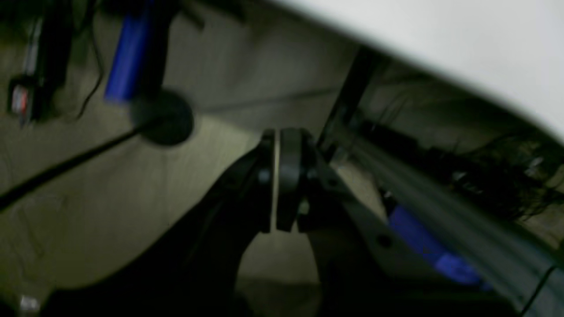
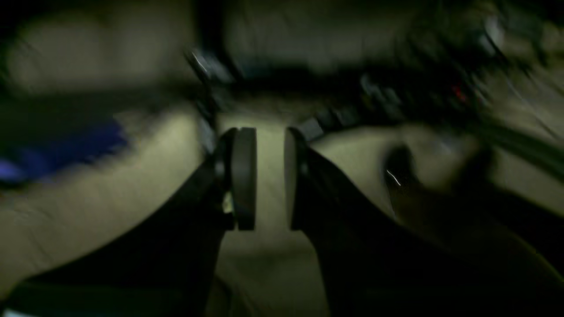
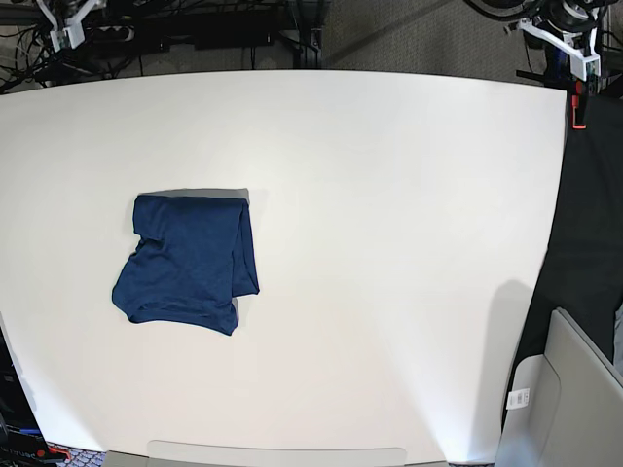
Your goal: Fold the T-shirt properly
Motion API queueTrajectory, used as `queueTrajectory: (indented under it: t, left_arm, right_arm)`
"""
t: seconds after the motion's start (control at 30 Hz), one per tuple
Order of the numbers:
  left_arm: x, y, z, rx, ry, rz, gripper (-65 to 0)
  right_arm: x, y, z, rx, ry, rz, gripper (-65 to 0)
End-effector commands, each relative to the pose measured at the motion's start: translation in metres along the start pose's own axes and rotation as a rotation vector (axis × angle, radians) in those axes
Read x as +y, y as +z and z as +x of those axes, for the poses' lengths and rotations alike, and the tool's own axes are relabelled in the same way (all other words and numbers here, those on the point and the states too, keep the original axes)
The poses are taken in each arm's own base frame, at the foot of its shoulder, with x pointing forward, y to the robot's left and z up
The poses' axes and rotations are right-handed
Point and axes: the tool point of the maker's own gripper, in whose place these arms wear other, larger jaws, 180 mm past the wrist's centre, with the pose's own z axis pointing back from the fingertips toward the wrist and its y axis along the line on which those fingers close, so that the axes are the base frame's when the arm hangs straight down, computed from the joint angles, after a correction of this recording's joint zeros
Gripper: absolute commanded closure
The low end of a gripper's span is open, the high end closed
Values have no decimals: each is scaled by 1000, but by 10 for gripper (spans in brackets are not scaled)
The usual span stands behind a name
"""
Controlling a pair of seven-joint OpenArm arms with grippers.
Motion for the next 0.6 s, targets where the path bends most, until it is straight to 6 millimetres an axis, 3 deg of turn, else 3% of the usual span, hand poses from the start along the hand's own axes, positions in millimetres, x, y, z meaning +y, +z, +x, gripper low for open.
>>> queueTrajectory:
  t: [0.0,0.1,0.2,0.3,0.43,0.57]
  left_arm:
    - [0,0,-8,15,6,-3,-2]
    - [-2,-13,-35,104,30,-18,-2]
    - [1,-35,-73,226,71,-25,-2]
    - [3,-67,-98,326,85,-7,-2]
    - [8,-98,-135,444,129,17,-2]
    - [3,-126,-153,469,144,20,-2]
  right_arm:
    - [-1,0,-14,43,-3,-24,-103]
    - [-13,-8,-53,204,20,-117,-103]
    - [-7,-32,-79,322,24,-118,-103]
    - [3,-62,-97,413,28,-78,-103]
    - [16,-97,-103,477,1,-25,-103]
    - [56,-147,-88,399,-11,116,-103]
